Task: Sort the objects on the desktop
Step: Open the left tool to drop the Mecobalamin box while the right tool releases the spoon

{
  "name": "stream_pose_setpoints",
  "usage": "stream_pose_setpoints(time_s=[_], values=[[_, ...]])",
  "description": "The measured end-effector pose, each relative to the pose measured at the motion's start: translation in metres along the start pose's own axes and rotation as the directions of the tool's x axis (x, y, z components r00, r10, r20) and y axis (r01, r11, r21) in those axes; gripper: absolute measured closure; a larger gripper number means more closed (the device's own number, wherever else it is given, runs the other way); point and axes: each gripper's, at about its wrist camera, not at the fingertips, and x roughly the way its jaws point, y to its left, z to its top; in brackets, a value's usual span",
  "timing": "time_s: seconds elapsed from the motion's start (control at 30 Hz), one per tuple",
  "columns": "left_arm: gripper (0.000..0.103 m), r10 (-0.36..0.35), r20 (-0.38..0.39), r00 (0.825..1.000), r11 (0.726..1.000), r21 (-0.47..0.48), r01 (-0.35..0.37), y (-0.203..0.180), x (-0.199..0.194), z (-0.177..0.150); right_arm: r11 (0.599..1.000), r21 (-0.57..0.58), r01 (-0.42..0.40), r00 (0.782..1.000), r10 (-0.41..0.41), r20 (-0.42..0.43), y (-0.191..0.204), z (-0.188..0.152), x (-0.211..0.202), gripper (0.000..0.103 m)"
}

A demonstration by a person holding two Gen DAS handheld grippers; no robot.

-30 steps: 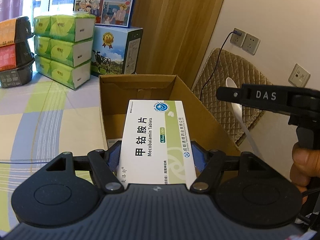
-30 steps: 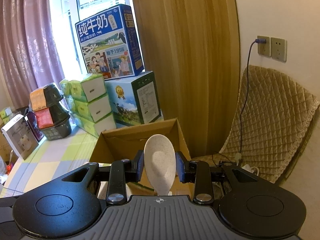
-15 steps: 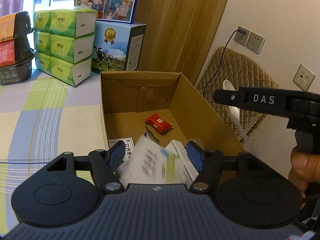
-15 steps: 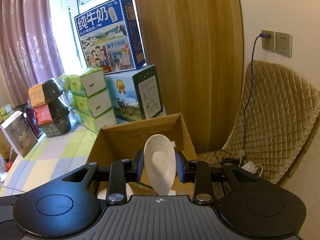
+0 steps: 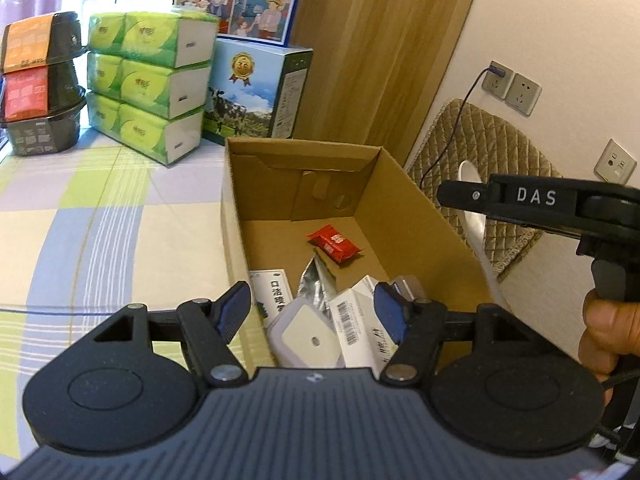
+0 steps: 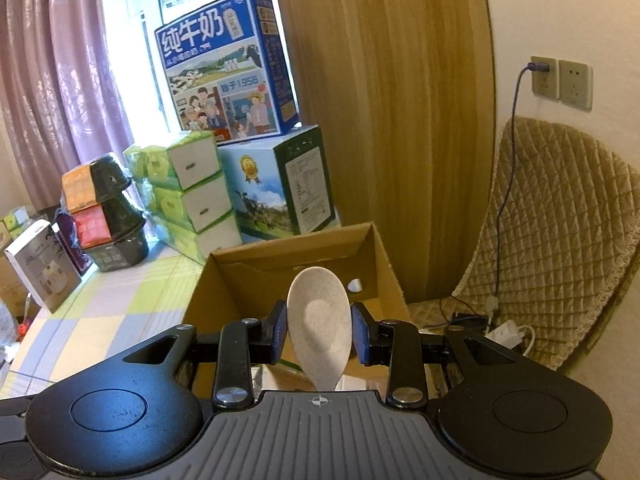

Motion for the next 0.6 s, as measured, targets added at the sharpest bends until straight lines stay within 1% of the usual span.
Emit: stream_pose_setpoints(time_s=[0.03,0.07,0.1,0.17,0.27,0.43,0.5,0.53,0.6], values=[[0.04,0.002,0.0,1.0,1.0,-0.003,-0.002,0.001,-0.001,-0.001,1.0,0.003,-0.009,1.0,0.009,-0.001,0.0,0.0,0.001,0.072],[0.04,0.004,0.0,1.0,1.0,-0.006,-0.004,0.003,-0.002,-0.001,1.0,0.01,-0.015,1.0,0.015,-0.002,0.0,0.0,0.001,0.069],[0.04,0.006,0.0,1.0,1.0,-0.008,-0.006,0.004,-0.003,-0.002,1.0,0.02,-0.017,1.0,0.017,0.001,0.0,0.0,0.001,0.063],[0.04,0.008,-0.002,1.0,1.0,-0.009,-0.008,0.006,-0.005,-0.004,0.999,0.031,-0.02,1.0,0.019,0.008,-0.001,0.0,-0.002,0.054],[0.038,0.015,-0.002,1.0,1.0,-0.013,-0.015,0.008,-0.009,-0.007,0.999,0.032,-0.017,1.0,0.017,0.011,-0.001,-0.001,-0.006,0.05],[0.03,0.036,0.002,0.999,0.999,-0.017,-0.036,0.008,-0.017,-0.01,0.998,0.055,-0.011,1.0,0.01,0.016,-0.004,-0.003,-0.017,0.045],[0.024,0.048,0.007,0.999,0.999,-0.016,-0.048,0.008,-0.022,-0.012,0.998,0.067,-0.01,1.0,0.009,0.017,-0.006,-0.005,-0.024,0.041],[0.023,0.053,0.009,0.999,0.998,-0.016,-0.053,0.008,-0.025,-0.012,0.997,0.072,-0.01,1.0,0.008,0.019,-0.007,-0.006,-0.028,0.039],[0.017,0.066,0.014,0.998,0.998,-0.013,-0.066,0.007,-0.031,-0.014,0.997,0.078,-0.004,1.0,0.002,0.024,-0.007,-0.009,-0.037,0.031]])
